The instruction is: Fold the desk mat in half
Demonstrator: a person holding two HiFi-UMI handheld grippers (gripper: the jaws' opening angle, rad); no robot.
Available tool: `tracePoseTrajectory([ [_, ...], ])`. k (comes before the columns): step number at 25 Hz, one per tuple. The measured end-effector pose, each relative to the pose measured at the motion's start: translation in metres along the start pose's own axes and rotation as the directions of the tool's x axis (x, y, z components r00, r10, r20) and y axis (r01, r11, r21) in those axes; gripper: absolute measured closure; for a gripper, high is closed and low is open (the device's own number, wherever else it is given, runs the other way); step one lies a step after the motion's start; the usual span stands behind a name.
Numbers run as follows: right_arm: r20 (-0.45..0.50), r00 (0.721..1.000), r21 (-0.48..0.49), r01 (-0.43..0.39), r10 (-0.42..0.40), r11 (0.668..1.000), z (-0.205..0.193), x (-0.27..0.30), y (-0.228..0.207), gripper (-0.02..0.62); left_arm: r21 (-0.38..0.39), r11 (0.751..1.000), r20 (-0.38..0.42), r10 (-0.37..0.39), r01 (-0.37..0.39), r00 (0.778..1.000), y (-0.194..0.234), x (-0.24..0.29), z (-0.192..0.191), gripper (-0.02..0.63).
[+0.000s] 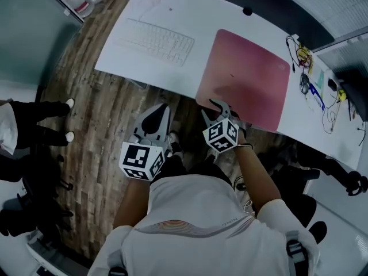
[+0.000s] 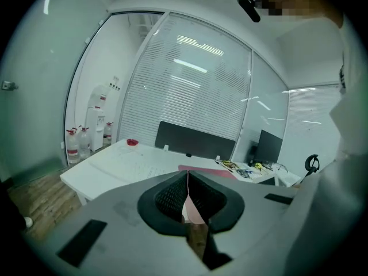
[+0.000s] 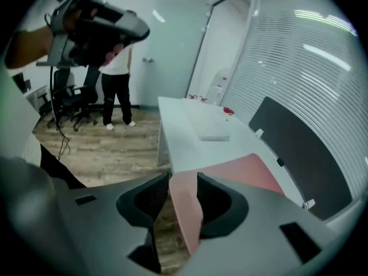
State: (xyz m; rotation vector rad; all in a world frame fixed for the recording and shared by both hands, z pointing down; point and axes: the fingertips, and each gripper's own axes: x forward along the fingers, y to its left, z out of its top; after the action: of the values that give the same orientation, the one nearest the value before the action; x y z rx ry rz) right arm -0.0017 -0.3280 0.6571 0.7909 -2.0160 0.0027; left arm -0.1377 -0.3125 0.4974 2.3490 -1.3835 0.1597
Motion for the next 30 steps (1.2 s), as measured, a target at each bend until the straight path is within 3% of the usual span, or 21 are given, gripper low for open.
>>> tracePoseTrajectory([
  [5, -0.101, 0.995, -0.13, 0.006, -0.02, 0.992, -0.013, 0.051, 0.024, 0.387, -0.026, 1.0, -0.03, 0.011, -0.012, 0.999, 0.017, -0.004, -0.016, 0.591],
  [15, -0.16, 0.978, -0.19, 0.103, -0.135, 0.976, -0.024, 0.081, 0.024, 0.417, -0.054, 0.999, -0.058, 0.0, -0.003, 0.998, 0.032, -0.004, -0.028, 0.591],
  [20, -0.104, 0.985, -0.069, 0.132, -0.139, 0.989, -0.016, 0.067, 0.017, 0.524, -0.049, 0.999, -0.065, -0.024, 0.021, 0.998, 0.024, 0.002, -0.028, 0.591],
  [25, -0.038, 0.988, 0.141, 0.151, -0.148, 0.978, -0.008, 0.045, -0.003, 0.531, -0.035, 0.998, -0.064, -0.05, 0.048, 0.997, 0.012, 0.007, -0.022, 0.591],
  [30, 0.011, 0.982, 0.254, 0.179, -0.188, 0.95, -0.01, 0.013, -0.026, 0.531, -0.017, 0.997, -0.051, -0.072, 0.071, 0.996, -0.007, 0.009, -0.016, 0.591],
])
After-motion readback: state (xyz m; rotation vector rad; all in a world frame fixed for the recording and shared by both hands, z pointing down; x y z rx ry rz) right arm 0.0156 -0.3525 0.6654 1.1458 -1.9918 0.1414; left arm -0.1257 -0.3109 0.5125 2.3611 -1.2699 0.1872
